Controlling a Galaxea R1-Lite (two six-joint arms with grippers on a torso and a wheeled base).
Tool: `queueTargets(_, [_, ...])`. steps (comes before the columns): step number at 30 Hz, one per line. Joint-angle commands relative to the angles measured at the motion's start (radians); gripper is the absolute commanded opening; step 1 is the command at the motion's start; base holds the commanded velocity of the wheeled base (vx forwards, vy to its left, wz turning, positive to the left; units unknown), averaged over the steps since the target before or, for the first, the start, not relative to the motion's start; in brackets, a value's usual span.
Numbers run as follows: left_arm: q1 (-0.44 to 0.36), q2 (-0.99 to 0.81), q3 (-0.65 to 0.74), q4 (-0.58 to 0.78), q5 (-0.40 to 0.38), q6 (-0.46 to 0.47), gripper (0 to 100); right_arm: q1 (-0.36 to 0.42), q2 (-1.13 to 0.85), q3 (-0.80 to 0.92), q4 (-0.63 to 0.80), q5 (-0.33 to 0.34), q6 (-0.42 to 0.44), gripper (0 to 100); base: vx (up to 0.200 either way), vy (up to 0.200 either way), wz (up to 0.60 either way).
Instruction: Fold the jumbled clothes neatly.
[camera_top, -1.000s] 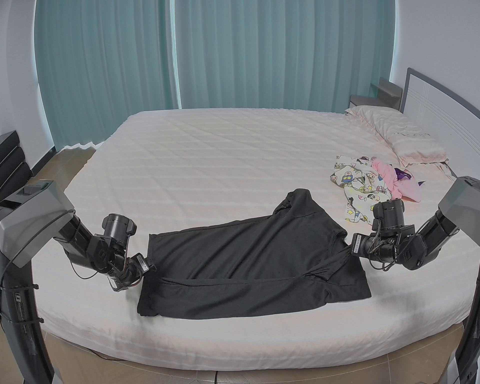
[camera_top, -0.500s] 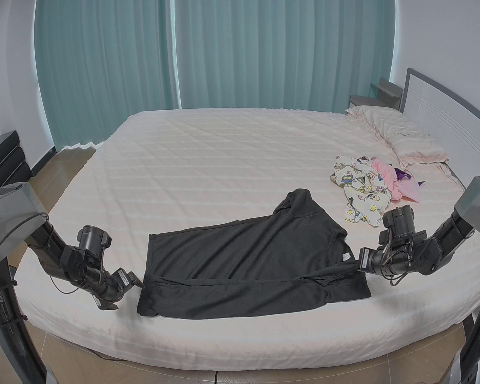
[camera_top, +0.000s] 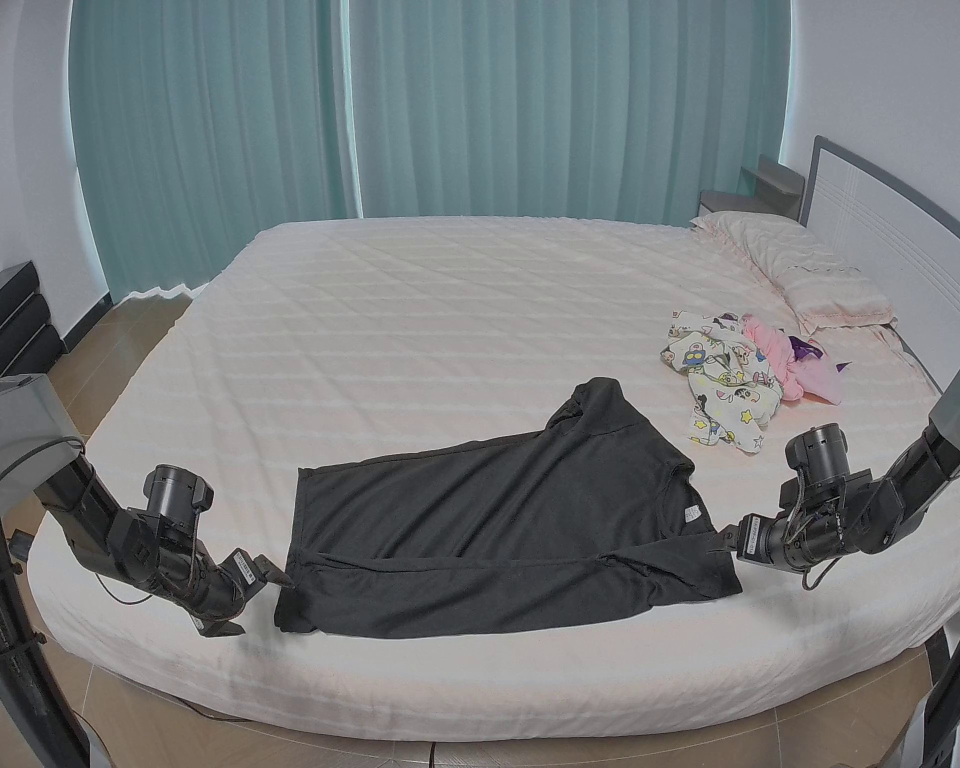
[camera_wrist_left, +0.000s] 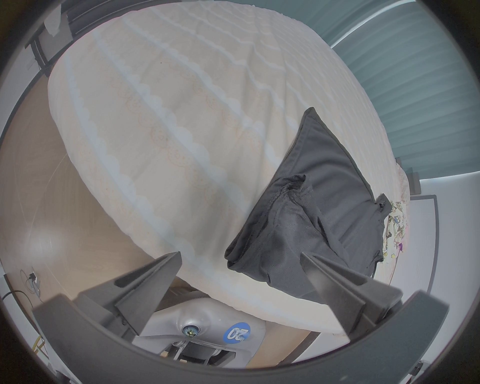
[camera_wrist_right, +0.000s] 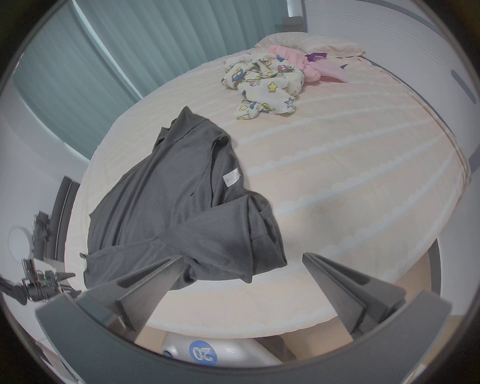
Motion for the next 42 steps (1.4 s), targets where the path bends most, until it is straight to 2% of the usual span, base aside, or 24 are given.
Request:
queueTargets(1, [0.0, -0.005, 0.007, -0.004, -0.005, -0.002, 100, -0.009, 0.006, 0.008, -0.001, 0.005, 0.068, 100, 0.0, 0.0, 0.0])
queueTargets(2, [0.0, -0.005, 0.007, -0.004, -0.005, -0.002, 100, -0.009, 0.006, 0.008, -0.001, 0.005, 0.068, 100, 0.0, 0.0, 0.0])
queueTargets(3, [0.0, -0.007, 0.007, -0.004, -0.005, -0.007, 100, -0.006, 0.014, 0.011, -0.002, 0.025, 0.141, 100, 0.0, 0.0, 0.0])
queueTargets(5, [0.001, -0.005, 0.005, -0.006, -0.004, -0.025, 100, -0.006, 0.02, 0.016, -0.005, 0.049, 0.201, 100, 0.0, 0.0, 0.0])
queueTargets(10, [0.003, -0.005, 0.0, -0.038, -0.013, -0.054, 100, -0.014, 0.023, 0.082, -0.088, 0.078, 0.281, 100, 0.0, 0.0, 0.0])
queueTargets(15, [0.004, -0.004, 0.003, -0.044, -0.014, -0.054, 100, -0.023, 0.048, 0.134, -0.237, 0.095, 0.279, 100, 0.2, 0.0, 0.0])
queueTargets(19, [0.004, -0.002, 0.005, -0.044, -0.016, -0.054, 100, -0.019, 0.068, 0.148, -0.259, 0.092, 0.272, 100, 0.2, 0.0, 0.0])
queueTargets(23, [0.0, -0.005, 0.03, -0.049, -0.059, -0.04, 100, -0.017, 0.062, 0.152, -0.259, 0.092, 0.272, 100, 0.0, 0.0, 0.0])
queueTargets(26, [-0.007, -0.007, 0.102, -0.127, -0.077, 0.03, 100, -0.017, 0.058, 0.154, -0.259, 0.091, 0.272, 100, 0.0, 0.0, 0.0])
queueTargets(29, [-0.008, 0.01, 0.191, -0.287, -0.073, 0.155, 100, -0.017, 0.058, 0.154, -0.259, 0.091, 0.27, 100, 0.0, 0.0, 0.0])
queueTargets(31, [-0.025, 0.025, 0.247, -0.388, -0.071, 0.202, 100, -0.016, 0.058, 0.154, -0.259, 0.089, 0.269, 100, 0.0, 0.0, 0.0])
queueTargets(37, [-0.091, 0.061, 0.355, -0.541, -0.068, 0.236, 100, -0.014, 0.054, 0.162, -0.262, 0.089, 0.269, 100, 0.0, 0.0, 0.0])
queueTargets(42, [-0.094, 0.099, 0.365, -0.586, -0.039, 0.305, 100, -0.011, 0.054, 0.166, -0.262, 0.087, 0.256, 100, 0.0, 0.0, 0.0])
